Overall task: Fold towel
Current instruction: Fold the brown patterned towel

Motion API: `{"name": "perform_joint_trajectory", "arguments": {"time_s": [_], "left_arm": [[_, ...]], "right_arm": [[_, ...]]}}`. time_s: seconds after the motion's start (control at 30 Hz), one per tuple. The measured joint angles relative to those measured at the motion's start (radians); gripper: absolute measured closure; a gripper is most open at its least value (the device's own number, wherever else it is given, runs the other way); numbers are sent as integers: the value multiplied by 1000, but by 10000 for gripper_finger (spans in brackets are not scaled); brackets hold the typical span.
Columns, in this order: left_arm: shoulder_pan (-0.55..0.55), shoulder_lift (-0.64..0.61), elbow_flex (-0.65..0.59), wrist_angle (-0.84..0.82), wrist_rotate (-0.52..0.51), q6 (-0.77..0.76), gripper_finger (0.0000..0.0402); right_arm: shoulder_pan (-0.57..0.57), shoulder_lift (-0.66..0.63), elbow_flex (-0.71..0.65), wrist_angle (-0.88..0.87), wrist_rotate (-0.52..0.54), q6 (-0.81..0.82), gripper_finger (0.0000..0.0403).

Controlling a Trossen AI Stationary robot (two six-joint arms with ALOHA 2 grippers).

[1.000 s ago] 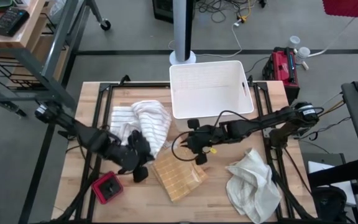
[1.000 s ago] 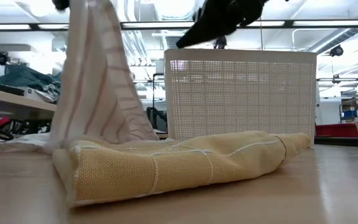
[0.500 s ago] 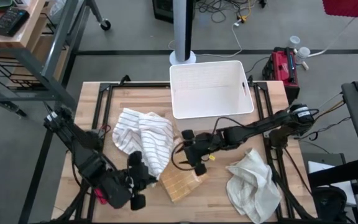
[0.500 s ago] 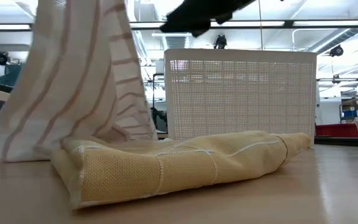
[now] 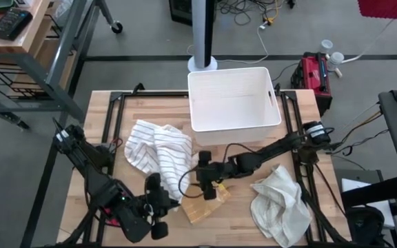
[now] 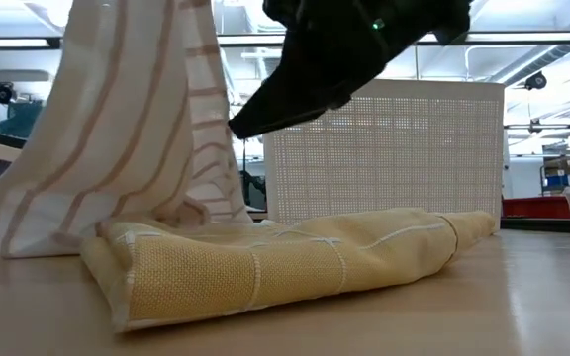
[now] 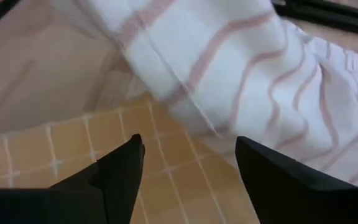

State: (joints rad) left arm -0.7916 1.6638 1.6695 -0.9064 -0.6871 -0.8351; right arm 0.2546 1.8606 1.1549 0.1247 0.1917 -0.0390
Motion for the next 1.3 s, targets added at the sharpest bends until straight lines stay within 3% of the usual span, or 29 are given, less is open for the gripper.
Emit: {"name": "perform_joint_trajectory", "arguments": {"time_s": [0.17, 0.3, 0.5, 0.57, 0.7, 0.83, 0.9, 0.97, 1.13, 1.3], "left_arm": [[-1, -6, 9, -3, -50, -21, 401], [-8, -8, 40, -1, -82, -21, 401], [-40, -8, 99, 0, -137, -14, 401], [-59, -8, 110, 1, -163, -13, 401], [-106, -8, 126, 1, -223, -15, 401], [-163, -8, 131, 8, -306, -20, 401], [-187, -8, 131, 10, -348, -23, 401], [-204, -8, 131, 13, -387, -31, 401], [-224, -8, 134, 13, -445, -39, 401], [-224, -7, 135, 21, -456, -39, 401]], "right_arm": [[13, 1, 0, 1, 14, 41, 167], [15, 13, 1, 135, 44, 73, 176], [1, 89, 0, 329, 263, 37, 189], [-4, 107, 0, 381, 286, 30, 199], [-4, 113, 0, 376, 411, -4, 245], [-3, 88, -2, 337, 534, -113, 332], [-1, 65, -2, 339, 534, -146, 380], [3, 41, -2, 339, 496, -161, 391], [7, 18, -2, 276, 339, -77, 354], [21, 13, -3, 42, 213, 24, 307]]}}
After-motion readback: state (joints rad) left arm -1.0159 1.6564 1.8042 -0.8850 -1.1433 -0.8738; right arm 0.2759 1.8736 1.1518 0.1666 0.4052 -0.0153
